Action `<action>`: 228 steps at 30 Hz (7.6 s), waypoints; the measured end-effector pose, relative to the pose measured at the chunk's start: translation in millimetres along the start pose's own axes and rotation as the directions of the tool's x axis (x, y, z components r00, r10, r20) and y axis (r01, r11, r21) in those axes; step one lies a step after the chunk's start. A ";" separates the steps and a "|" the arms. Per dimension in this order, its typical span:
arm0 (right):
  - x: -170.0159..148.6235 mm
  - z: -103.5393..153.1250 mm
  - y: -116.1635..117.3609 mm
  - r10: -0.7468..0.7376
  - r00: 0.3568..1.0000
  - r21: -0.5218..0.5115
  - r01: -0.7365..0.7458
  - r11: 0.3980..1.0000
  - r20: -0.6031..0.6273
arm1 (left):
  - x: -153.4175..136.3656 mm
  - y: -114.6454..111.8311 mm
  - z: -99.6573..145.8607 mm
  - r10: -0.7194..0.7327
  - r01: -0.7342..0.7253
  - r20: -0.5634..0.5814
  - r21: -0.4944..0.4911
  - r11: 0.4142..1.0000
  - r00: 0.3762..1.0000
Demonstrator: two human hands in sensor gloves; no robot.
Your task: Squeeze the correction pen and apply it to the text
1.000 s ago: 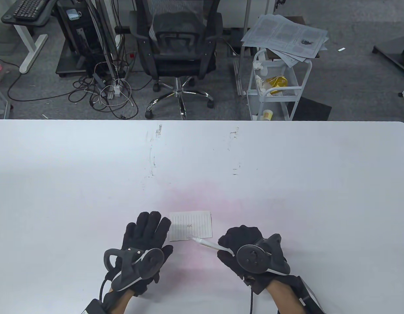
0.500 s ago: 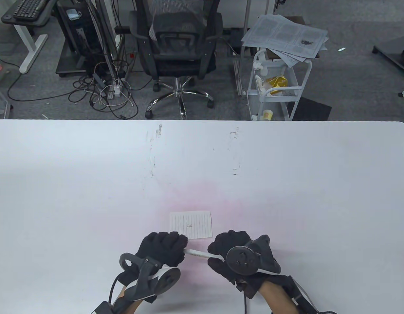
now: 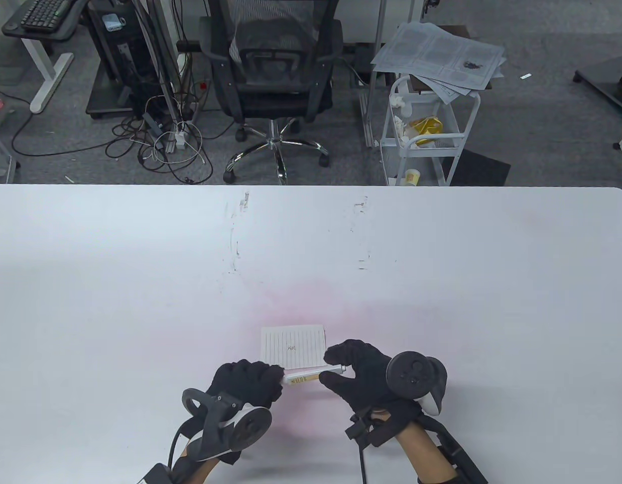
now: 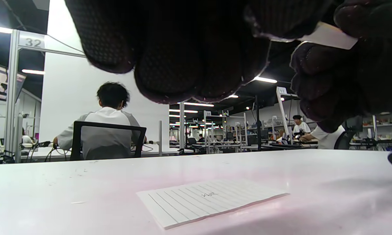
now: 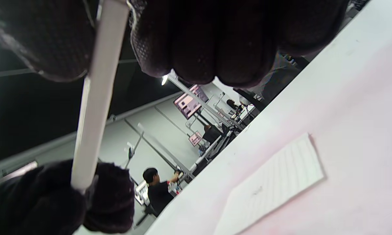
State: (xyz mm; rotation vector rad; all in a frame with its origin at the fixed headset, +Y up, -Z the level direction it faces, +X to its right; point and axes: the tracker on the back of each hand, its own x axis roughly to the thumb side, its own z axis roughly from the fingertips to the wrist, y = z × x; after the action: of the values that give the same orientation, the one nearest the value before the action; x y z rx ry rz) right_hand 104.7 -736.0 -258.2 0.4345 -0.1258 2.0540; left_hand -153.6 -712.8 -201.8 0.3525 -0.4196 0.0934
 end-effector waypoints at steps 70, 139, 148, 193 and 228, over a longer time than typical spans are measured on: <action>-41.6 -5.1 -11.3 -0.284 0.939 -0.296 0.220 0.929 -0.193 | -116.7 -2.0 2.6 -0.290 0.193 -0.421 -0.258 0.947 0.859; 17.0 -93.1 97.0 0.648 0.758 0.048 -0.646 0.762 -0.081 | -31.0 -79.8 -25.6 0.031 -0.072 -0.072 -0.678 0.732 0.997; 18.0 -96.8 99.4 0.660 0.746 0.059 -0.657 0.751 -0.089 | -30.4 -80.2 -26.2 0.023 -0.066 -0.071 -0.681 0.729 0.997; 10.1 -102.4 97.1 0.635 0.765 0.072 -0.631 0.773 -0.109 | -30.7 -81.1 -26.5 0.026 -0.071 -0.076 -0.688 0.722 0.997; 6.9 -102.7 92.1 0.632 0.769 0.099 -0.625 0.775 -0.096 | -30.9 -81.6 -25.9 0.024 -0.070 -0.076 -0.688 0.722 0.997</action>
State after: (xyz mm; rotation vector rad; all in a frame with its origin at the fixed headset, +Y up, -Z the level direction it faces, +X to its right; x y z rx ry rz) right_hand -3.5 -749.2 -343.0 0.3218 -0.1476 2.7556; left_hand -158.8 -780.5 -262.5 -0.4107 -0.3729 -0.0093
